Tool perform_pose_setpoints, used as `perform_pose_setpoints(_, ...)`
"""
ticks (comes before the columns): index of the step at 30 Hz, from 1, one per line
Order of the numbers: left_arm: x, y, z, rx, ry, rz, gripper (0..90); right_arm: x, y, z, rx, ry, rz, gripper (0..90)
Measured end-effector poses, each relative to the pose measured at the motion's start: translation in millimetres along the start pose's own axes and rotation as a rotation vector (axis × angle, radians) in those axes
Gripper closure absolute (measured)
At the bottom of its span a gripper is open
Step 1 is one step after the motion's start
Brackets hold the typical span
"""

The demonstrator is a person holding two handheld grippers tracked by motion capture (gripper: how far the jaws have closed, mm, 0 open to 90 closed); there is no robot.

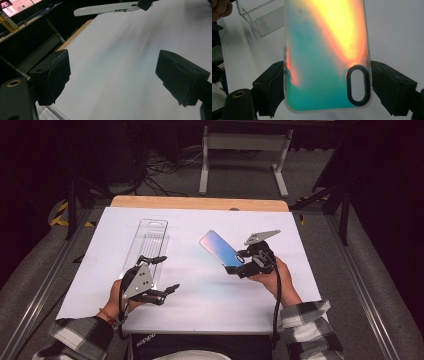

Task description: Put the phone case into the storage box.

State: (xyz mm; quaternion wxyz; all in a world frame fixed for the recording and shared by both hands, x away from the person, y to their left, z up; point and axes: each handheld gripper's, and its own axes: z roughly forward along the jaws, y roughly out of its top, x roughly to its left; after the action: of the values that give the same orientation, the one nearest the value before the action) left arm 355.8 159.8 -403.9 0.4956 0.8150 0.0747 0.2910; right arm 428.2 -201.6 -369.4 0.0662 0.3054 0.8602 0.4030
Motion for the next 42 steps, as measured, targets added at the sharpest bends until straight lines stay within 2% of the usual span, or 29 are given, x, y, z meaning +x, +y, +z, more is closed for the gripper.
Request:
perform_pose_setpoints(3, -2.3, -0.9, 1.1, 0.008, -0.001, 0.003, 13.2, 1.6, -0.5, 2.2, 0.007, 0.002, 0.001, 17.9)
perform_pose_setpoints(5, -4.1, 0.0, 3.1, 0.019, 0.012, -0.003, 13.2, 3.7, -0.8, 6.6, 0.018, 0.011, -0.001, 17.9)
perform_pose_setpoints(11, -9.4, 2.8, 6.6, 0.020, -0.001, 0.027, 13.1, 9.4, 0.4, 14.4, 0.037, 0.032, -0.011, 17.9)
perform_pose_setpoints(16, -10.7, 3.1, 7.6, 0.033, 0.019, 0.024, 14.4, 11.8, 0.9, 17.0, 0.040, 0.041, -0.012, 17.9)
perform_pose_setpoints(18, -10.5, 4.4, 9.8, 0.024, 0.034, 0.047, 14.8, 13.9, 1.3, 19.3, 0.045, 0.049, -0.020, 17.8)
perform_pose_setpoints(26, -13.5, 8.0, 16.1, 0.023, 0.011, 0.063, 14.7, 20.9, 3.4, 26.7, 0.062, 0.057, -0.037, 17.8)
perform_pose_setpoints(29, -14.9, 9.0, 17.3, 0.032, 0.020, 0.060, 14.8, 22.2, 3.5, 28.3, 0.066, 0.062, -0.035, 17.8)
perform_pose_setpoints(32, -14.1, 9.7, 19.8, 0.025, 0.010, 0.075, 14.8, 23.4, 3.4, 30.1, 0.069, 0.070, -0.039, 17.8)
perform_pose_setpoints(42, -15.4, 10.4, 23.8, 0.033, 0.014, 0.093, 14.7, 27.3, 3.2, 37.9, 0.097, 0.063, -0.028, 17.8)
